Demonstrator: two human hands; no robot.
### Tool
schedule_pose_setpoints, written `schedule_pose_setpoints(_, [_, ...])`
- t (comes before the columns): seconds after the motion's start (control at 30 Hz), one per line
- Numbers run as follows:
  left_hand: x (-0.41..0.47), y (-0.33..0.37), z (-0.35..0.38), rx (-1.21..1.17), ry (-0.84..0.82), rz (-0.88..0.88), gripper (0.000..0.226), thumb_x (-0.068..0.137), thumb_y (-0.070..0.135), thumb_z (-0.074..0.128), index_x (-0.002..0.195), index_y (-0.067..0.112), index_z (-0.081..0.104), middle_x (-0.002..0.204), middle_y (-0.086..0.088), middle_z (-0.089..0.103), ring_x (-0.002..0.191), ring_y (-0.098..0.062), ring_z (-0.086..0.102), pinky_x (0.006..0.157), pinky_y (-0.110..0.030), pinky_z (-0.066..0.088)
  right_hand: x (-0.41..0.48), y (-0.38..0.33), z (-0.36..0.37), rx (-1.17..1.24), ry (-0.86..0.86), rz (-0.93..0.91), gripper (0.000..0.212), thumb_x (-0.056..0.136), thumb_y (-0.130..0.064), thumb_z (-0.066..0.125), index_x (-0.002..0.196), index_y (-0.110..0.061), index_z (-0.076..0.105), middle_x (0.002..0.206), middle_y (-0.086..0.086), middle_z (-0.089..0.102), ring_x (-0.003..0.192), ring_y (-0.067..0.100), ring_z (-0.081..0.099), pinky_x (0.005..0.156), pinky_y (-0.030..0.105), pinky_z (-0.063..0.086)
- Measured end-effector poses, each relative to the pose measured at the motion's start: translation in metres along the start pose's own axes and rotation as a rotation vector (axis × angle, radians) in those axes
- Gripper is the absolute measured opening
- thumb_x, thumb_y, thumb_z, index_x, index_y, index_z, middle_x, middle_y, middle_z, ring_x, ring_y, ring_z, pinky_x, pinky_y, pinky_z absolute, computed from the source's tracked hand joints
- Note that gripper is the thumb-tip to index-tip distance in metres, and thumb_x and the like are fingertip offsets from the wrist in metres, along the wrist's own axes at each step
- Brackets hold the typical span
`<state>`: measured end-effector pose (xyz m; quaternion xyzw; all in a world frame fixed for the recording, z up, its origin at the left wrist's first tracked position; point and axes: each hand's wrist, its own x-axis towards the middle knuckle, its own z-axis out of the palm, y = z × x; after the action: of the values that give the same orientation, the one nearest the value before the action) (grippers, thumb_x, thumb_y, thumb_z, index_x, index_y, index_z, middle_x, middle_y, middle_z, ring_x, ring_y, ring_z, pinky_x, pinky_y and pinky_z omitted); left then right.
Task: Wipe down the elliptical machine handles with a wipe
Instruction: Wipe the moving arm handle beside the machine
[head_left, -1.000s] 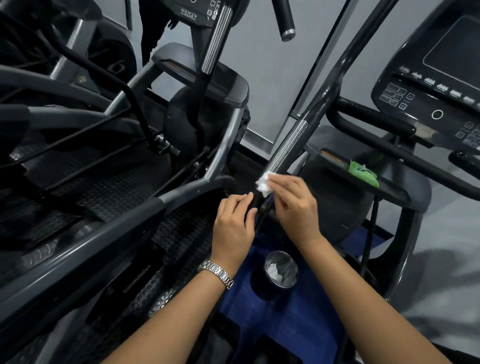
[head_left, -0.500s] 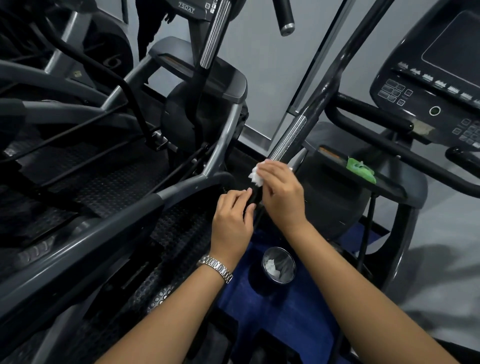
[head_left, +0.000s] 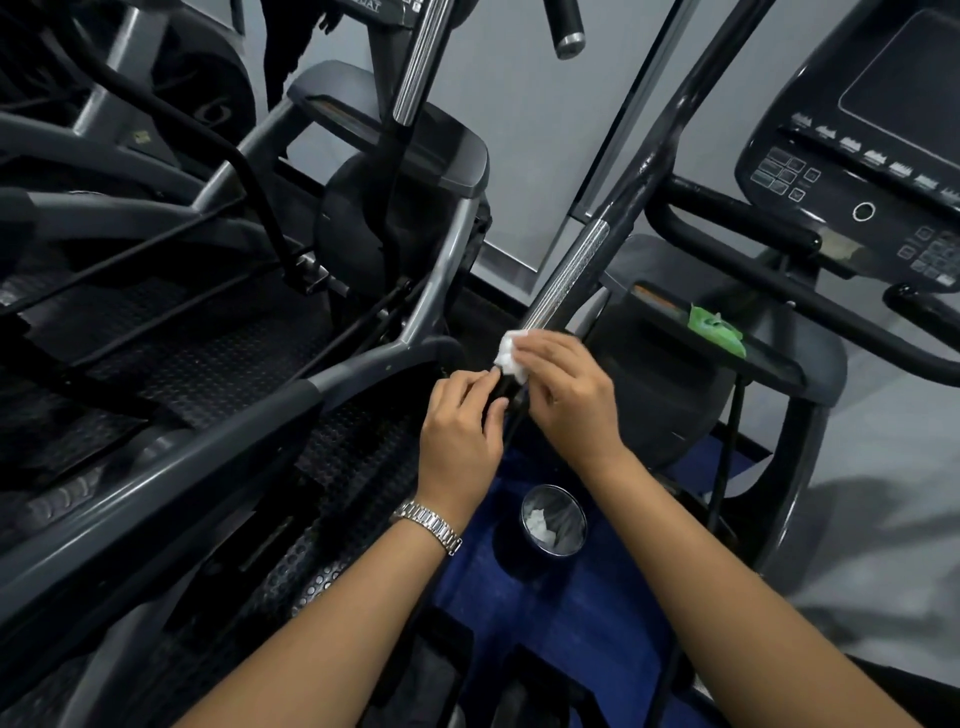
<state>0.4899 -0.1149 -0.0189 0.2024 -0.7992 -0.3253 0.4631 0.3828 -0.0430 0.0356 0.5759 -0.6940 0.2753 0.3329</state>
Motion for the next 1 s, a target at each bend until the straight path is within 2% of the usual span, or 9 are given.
schedule_pose_setpoints(0.13, [-0.001,-0.001,0.0,0.001,0.002,-0.013,0.032,0.086,0.01,0.066,0.118,0.005,0.063,0.102,-0.005,0.061,0.092,-0.019,0.055,0.086,-0.028,0.049,0.022,-0.001,0.009,-0.104,0.046,0.097,0.015,0.088,0.0,0.059,0.092,0.001,0.073,0.096,0.008,0.072,0.097,0.022,0.065,0.09,0.03,0.051])
schedule_pose_setpoints(0.27, [-0.002,-0.001,0.0,-0.001,-0.006,-0.007,0.034,0.083,0.005,0.066,0.116,0.005,0.063,0.101,-0.005,0.061,0.092,-0.019,0.055,0.085,-0.032,0.05,0.009,-0.009,0.012,-0.068,-0.024,-0.033,0.032,0.097,-0.01,0.045,0.087,0.001,0.073,0.093,0.01,0.072,0.097,0.026,0.065,0.094,0.031,0.049])
schedule_pose_setpoints(0.4, [0.0,-0.001,0.001,-0.005,0.009,-0.005,0.032,0.086,0.01,0.066,0.117,0.005,0.063,0.1,-0.005,0.061,0.091,-0.019,0.055,0.085,-0.029,0.049,0.019,0.008,0.003,-0.098,-0.024,0.01,0.019,0.088,-0.001,0.055,0.089,-0.001,0.073,0.096,0.008,0.072,0.101,0.024,0.064,0.093,0.034,0.049])
schedule_pose_setpoints(0.47, [0.0,-0.001,0.001,-0.007,0.013,-0.01,0.032,0.085,0.01,0.066,0.117,0.004,0.063,0.1,-0.005,0.061,0.092,-0.019,0.055,0.085,-0.028,0.049,0.034,0.008,0.009,-0.168,-0.042,0.058,0.02,0.085,-0.001,0.053,0.086,-0.001,0.073,0.092,0.007,0.072,0.1,0.024,0.064,0.094,0.033,0.048])
schedule_pose_setpoints(0.57, [-0.001,0.0,0.0,-0.016,0.002,-0.012,0.034,0.083,0.005,0.066,0.117,0.004,0.063,0.101,-0.006,0.061,0.092,-0.02,0.056,0.086,-0.031,0.049,0.035,-0.001,0.015,-0.201,-0.156,-0.009,0.025,0.083,-0.003,0.048,0.082,-0.003,0.073,0.088,0.007,0.07,0.097,0.026,0.064,0.088,0.038,0.049])
schedule_pose_setpoints(0.67, [-0.001,0.0,0.0,-0.02,-0.004,-0.016,0.034,0.084,0.008,0.066,0.117,0.005,0.063,0.101,-0.005,0.061,0.092,-0.018,0.055,0.085,-0.03,0.049,0.021,0.006,0.005,-0.146,-0.151,-0.061,0.02,0.083,0.001,0.054,0.085,-0.003,0.073,0.093,0.007,0.071,0.101,0.026,0.064,0.09,0.037,0.05])
schedule_pose_setpoints(0.8, [0.0,-0.001,0.0,-0.018,0.01,-0.016,0.032,0.086,0.011,0.067,0.117,0.005,0.063,0.1,-0.004,0.061,0.091,-0.018,0.055,0.085,-0.029,0.048,0.029,0.014,0.004,-0.122,0.021,0.07,0.015,0.083,0.006,0.062,0.09,-0.001,0.074,0.098,0.009,0.072,0.104,0.025,0.064,0.096,0.033,0.049])
schedule_pose_setpoints(0.93, [-0.001,-0.001,0.001,-0.017,0.005,-0.014,0.033,0.085,0.01,0.067,0.118,0.006,0.063,0.101,-0.004,0.062,0.091,-0.018,0.055,0.084,-0.031,0.05,0.008,0.002,0.009,-0.06,-0.04,-0.007,0.023,0.095,-0.004,0.05,0.097,0.0,0.073,0.105,0.01,0.071,0.109,0.026,0.063,0.103,0.031,0.044])
schedule_pose_setpoints(1.0, [-0.001,-0.001,0.001,-0.023,0.002,-0.012,0.033,0.085,0.01,0.067,0.118,0.006,0.063,0.101,-0.003,0.062,0.091,-0.018,0.055,0.083,-0.032,0.051,-0.001,0.01,0.002,-0.016,-0.043,-0.011,0.027,0.096,-0.003,0.047,0.101,-0.001,0.073,0.11,0.009,0.07,0.113,0.024,0.062,0.102,0.032,0.046])
